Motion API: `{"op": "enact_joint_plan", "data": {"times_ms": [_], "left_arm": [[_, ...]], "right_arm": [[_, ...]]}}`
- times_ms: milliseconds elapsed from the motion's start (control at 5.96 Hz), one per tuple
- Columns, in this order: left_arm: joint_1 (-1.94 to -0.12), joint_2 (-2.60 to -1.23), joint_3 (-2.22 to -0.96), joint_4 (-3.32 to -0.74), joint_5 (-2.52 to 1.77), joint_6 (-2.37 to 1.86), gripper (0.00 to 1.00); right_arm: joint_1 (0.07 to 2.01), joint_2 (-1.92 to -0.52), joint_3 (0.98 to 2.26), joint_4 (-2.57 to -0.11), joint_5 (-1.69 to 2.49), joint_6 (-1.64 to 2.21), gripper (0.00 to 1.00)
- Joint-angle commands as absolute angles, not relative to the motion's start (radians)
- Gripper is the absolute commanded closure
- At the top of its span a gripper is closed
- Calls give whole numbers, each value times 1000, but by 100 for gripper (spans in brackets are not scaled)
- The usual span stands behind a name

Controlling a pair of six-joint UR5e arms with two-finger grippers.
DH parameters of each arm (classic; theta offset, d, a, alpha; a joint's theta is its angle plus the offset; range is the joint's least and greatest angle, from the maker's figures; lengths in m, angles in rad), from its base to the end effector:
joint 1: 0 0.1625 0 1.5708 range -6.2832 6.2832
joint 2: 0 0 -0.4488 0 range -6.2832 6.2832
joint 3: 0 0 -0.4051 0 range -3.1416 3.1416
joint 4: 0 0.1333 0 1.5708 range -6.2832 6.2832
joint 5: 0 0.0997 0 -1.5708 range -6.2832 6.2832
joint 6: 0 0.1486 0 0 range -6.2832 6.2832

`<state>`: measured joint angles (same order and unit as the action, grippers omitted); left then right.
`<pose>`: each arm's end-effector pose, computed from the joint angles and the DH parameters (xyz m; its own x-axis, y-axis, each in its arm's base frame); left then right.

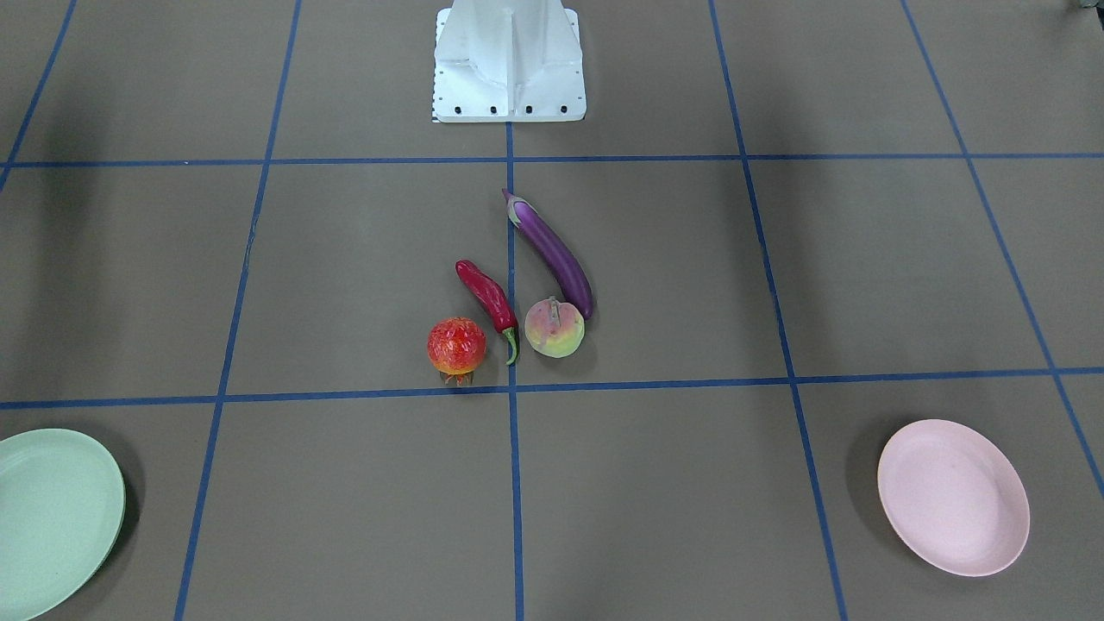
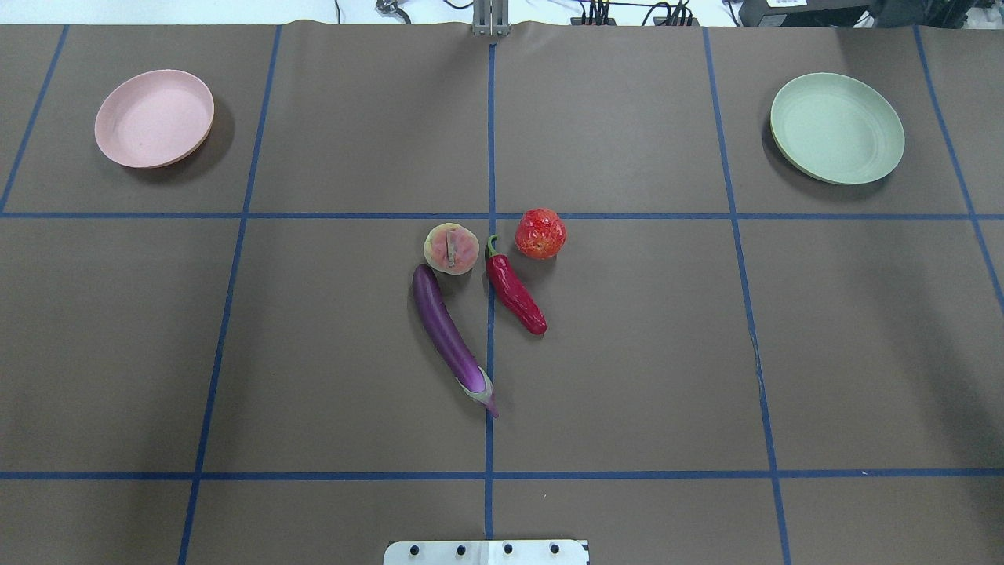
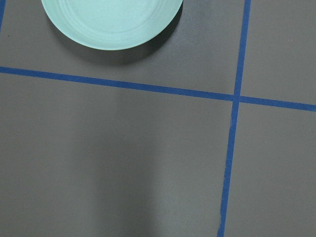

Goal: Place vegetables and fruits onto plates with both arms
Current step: 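Move the right gripper toward the red pomegranate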

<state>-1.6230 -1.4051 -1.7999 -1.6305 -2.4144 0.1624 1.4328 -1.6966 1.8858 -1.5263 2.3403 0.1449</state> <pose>-0.0453 -0.4396 0.6653 0.6682 0.2164 -0.7118 -0.0570 0.9688 0.2411 -0.0341 -0.4630 0.6123 0.7014 -0.1166 0.7032 0.0329 0.9908 0.1314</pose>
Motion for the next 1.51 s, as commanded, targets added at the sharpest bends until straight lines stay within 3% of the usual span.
{"op": "enact_joint_plan", "data": {"times_ms": [0, 335, 671, 1342], "left_arm": [[-1623, -1404, -1799, -1637, -2407, 164, 0], [-1623, -1405, -1796, -1646, -2405, 163, 0], [-1621, -1411, -1789, -1647, -2405, 160, 0], [-1614, -1411, -1779, -1648, -2405, 160, 0]], "right_arm": [[1425, -1624, 1900, -1502, 2301, 138, 0], [1346, -1567, 1904, -1441, 2307, 203, 0], [1174, -1386, 1899, -1410, 2298, 490, 0], [823, -1045, 1729, -1350, 2109, 798, 0]]}}
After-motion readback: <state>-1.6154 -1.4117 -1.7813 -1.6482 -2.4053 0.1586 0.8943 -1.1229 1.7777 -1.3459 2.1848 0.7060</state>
